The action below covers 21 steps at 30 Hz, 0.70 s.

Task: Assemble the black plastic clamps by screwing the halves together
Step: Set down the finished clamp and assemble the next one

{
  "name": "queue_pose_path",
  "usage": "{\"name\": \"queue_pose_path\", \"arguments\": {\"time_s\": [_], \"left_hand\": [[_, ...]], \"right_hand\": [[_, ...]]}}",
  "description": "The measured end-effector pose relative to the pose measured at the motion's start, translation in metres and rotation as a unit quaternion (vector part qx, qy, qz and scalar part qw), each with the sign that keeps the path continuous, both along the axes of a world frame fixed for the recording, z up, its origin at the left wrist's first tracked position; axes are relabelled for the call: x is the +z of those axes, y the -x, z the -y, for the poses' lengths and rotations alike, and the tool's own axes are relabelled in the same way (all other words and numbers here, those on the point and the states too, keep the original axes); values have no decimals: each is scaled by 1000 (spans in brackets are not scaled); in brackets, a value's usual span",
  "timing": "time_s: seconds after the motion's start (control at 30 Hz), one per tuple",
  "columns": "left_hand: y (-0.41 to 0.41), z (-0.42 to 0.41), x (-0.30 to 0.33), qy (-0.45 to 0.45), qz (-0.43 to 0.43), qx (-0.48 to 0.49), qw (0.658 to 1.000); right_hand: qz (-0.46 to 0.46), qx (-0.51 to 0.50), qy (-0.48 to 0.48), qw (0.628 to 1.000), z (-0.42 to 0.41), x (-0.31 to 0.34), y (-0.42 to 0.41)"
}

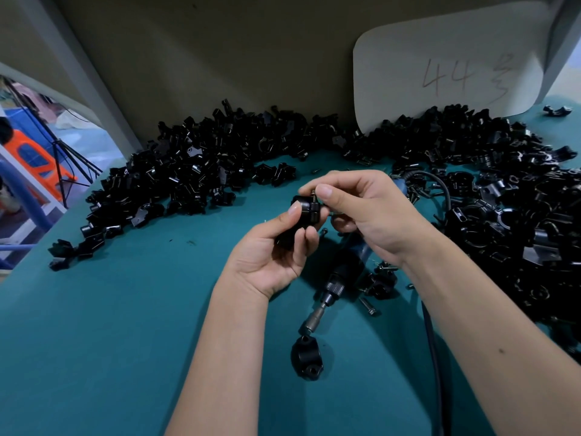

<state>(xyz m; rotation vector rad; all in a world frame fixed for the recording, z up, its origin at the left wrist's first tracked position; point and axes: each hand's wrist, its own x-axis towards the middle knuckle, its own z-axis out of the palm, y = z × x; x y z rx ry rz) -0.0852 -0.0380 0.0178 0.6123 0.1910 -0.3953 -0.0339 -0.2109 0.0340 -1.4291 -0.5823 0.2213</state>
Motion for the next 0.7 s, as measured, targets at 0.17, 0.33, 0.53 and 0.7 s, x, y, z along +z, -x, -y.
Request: {"name": "queue_pose_path", "arguments": {"time_s": [0.17,0.33,0.53,0.7], "left_hand": [[0,6,4,31,6,-14,999],[-3,11,2,-42,-9,42,998],[-2,3,3,19,8,34,999],[0,4,3,-3,6,38,999]], "right_hand": [[-71,-4,-28,997,-3,3,3],[-149,-54,-68,985,-11,3,4],[-169,27,-89,981,-11,1,7],[-148,11,-80,986,-11,5,6]]}}
